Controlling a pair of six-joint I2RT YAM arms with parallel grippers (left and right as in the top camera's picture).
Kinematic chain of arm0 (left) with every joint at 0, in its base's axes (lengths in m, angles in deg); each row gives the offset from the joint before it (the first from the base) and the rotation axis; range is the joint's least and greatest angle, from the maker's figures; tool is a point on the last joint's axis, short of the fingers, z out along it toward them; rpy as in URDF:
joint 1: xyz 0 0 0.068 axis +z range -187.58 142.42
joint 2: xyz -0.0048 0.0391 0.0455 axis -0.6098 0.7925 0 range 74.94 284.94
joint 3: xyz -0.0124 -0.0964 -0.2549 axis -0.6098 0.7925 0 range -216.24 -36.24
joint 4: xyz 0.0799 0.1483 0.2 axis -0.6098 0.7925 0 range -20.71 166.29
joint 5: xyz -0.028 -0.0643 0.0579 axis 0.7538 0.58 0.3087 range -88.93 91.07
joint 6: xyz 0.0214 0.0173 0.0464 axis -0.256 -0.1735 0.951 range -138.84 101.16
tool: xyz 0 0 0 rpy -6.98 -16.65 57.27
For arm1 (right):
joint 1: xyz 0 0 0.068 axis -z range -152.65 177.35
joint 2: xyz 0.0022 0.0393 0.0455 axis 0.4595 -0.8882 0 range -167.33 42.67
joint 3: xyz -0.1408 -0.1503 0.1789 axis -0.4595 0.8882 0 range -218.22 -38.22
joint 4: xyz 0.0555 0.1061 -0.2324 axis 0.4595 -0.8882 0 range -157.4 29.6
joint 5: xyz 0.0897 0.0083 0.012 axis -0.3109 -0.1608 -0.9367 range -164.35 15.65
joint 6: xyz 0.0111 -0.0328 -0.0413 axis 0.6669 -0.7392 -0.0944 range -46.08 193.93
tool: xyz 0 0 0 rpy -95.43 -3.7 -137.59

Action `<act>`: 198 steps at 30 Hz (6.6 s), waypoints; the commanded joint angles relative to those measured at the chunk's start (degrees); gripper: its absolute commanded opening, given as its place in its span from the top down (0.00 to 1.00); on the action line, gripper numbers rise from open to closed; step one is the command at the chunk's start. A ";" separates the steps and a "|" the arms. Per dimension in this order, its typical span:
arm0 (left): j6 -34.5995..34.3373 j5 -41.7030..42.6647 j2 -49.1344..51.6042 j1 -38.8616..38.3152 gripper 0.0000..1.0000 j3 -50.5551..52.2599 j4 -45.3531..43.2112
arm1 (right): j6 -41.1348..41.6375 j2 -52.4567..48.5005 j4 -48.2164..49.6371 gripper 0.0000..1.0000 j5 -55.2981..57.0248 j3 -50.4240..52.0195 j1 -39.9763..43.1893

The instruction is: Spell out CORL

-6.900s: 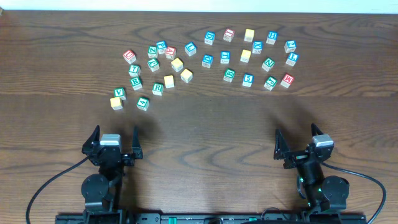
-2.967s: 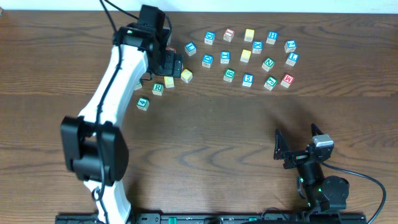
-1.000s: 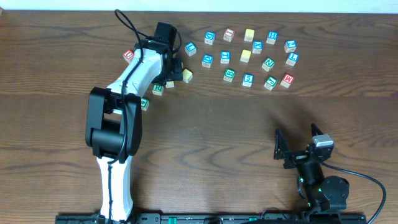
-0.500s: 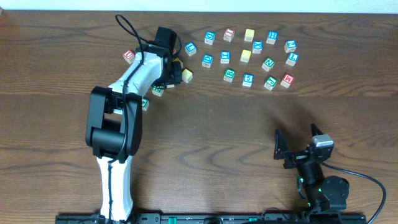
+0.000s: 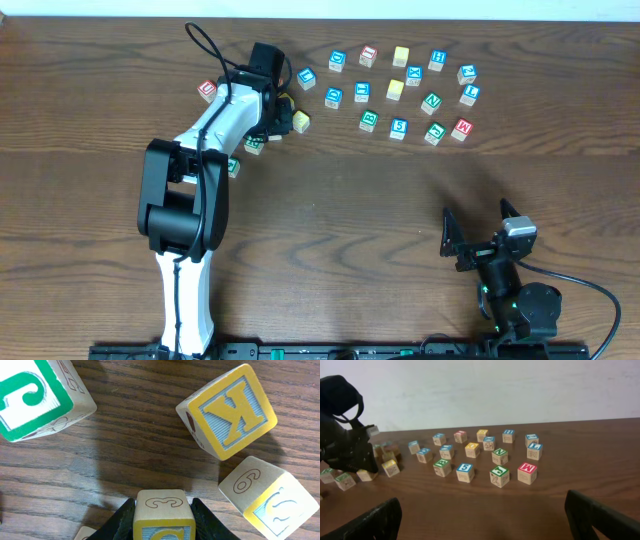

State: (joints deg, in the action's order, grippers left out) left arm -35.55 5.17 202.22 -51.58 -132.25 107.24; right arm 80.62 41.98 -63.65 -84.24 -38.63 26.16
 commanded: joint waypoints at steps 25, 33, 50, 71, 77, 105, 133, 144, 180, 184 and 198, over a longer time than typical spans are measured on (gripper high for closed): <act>-1.73 -0.72 -15.67 -9.49 0.69 0.61 21.24 | -0.57 0.35 -0.20 0.01 -0.59 0.09 0.50; -6.56 -0.74 -15.67 -14.82 0.69 7.06 17.77 | -0.57 0.35 -0.20 0.01 -0.59 0.09 0.50; -9.14 -0.76 -15.61 -15.61 0.69 17.25 -1.29 | -0.57 0.35 -0.20 0.01 -0.59 0.09 0.50; -8.87 -5.07 -11.67 -15.61 0.69 18.34 -7.26 | -0.57 0.35 -0.20 0.01 -0.59 0.09 0.50; -8.81 -5.31 -11.39 -15.52 0.69 18.34 -7.80 | -0.57 0.35 -0.20 0.01 -0.59 0.09 0.50; -8.04 -9.55 -11.39 -15.43 0.69 18.91 -8.70 | -0.57 0.35 -0.20 0.01 -0.59 0.09 0.50; -8.02 -9.73 -11.34 -15.50 0.68 19.50 -9.11 | -0.57 0.35 -0.20 0.01 -0.59 0.09 0.50; -8.04 -9.70 -10.45 -15.50 0.67 20.20 -10.51 | -0.57 0.35 -0.20 0.01 -0.59 0.09 0.50; -3.87 -6.12 -30.47 -10.54 0.39 14.93 0.44 | -0.57 0.31 -0.20 0.01 -0.59 0.09 0.50; -2.84 -6.29 -35.91 -10.32 0.39 14.93 5.88 | -0.57 0.31 -0.20 0.01 -0.59 0.09 0.50; -2.38 -6.25 -47.06 -3.96 0.39 14.93 21.68 | -0.52 0.17 -0.09 0.01 0.07 0.09 0.50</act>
State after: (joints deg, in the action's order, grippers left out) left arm -38.45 -0.71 156.81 -58.11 -116.32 127.81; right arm 80.62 41.98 -63.65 -84.24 -38.63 26.16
